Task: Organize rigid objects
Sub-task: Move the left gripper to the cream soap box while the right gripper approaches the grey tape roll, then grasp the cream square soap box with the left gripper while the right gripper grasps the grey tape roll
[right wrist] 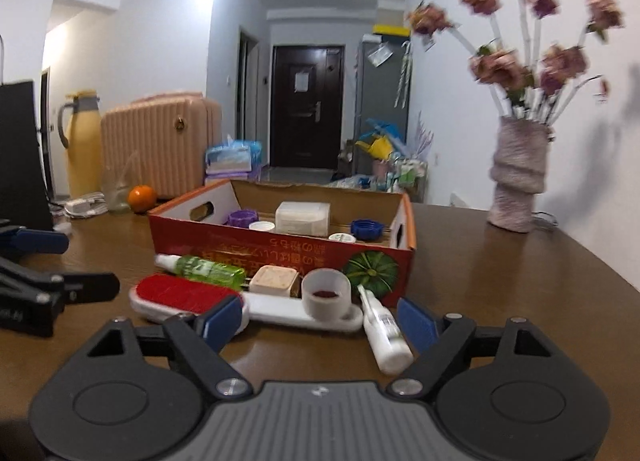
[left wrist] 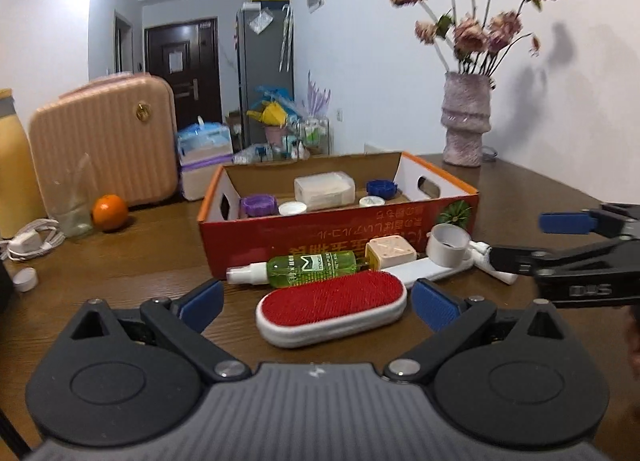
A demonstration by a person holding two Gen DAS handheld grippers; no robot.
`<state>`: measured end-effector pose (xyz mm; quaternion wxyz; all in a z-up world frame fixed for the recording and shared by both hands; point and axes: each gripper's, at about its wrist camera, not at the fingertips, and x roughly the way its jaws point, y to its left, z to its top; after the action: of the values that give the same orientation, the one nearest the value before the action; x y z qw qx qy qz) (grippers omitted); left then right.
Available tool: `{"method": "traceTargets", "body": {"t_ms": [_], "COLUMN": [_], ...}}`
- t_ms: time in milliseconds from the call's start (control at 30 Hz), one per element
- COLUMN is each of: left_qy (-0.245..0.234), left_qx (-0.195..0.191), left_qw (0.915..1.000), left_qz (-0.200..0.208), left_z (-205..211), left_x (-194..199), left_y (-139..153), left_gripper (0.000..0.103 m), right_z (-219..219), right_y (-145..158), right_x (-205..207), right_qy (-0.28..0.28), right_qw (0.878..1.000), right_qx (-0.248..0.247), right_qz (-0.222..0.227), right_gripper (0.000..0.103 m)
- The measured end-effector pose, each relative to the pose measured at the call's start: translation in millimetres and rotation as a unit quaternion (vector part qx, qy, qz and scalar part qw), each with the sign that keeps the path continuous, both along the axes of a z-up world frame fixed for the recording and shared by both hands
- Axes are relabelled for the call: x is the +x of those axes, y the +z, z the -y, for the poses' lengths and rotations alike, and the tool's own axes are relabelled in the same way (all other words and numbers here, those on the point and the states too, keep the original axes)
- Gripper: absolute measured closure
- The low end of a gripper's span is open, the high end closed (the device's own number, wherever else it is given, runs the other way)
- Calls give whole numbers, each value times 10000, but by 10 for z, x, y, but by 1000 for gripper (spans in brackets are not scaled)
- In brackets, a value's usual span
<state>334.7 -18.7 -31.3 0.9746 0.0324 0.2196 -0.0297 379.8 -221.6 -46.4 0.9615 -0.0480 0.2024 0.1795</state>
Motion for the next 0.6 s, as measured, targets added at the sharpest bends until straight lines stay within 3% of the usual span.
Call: {"method": "traceTargets", "body": {"t_ms": [67, 133, 200, 233, 333, 500, 600], "left_qy": [-32, -125, -266, -331, -498, -652, -487], "left_qx": [10, 78, 189, 202, 135, 199, 217], "left_qw": [9999, 9998, 9992, 9988, 9976, 9960, 9957], "left_qz": [-103, -141, -221, -296, -471, -573, -756], "left_z": [50, 119, 196, 230, 358, 734, 907], "left_x": [165, 339, 513, 605, 820, 1144, 1325], "left_y": [-34, -62, -89, -95, -116, -246, -332], "left_gripper": [10, 20, 27, 30, 38, 43, 46], "right_z": [-85, -145, -164, -155, -38, 297, 464], "right_y": [-62, -133, -206, -238, -255, -133, -83], "right_x": [288, 563, 732, 794, 847, 691, 602], "right_qy": [49, 129, 165, 175, 179, -24, -78], "right_qw": [9999, 9992, 9980, 9974, 9965, 9978, 9978], "right_qx": [-67, -59, 31, 89, 335, 503, 579], "right_qz": [-132, -366, -606, -690, -751, -434, -323], "right_gripper": [34, 36, 45, 62, 61, 62, 62]}}
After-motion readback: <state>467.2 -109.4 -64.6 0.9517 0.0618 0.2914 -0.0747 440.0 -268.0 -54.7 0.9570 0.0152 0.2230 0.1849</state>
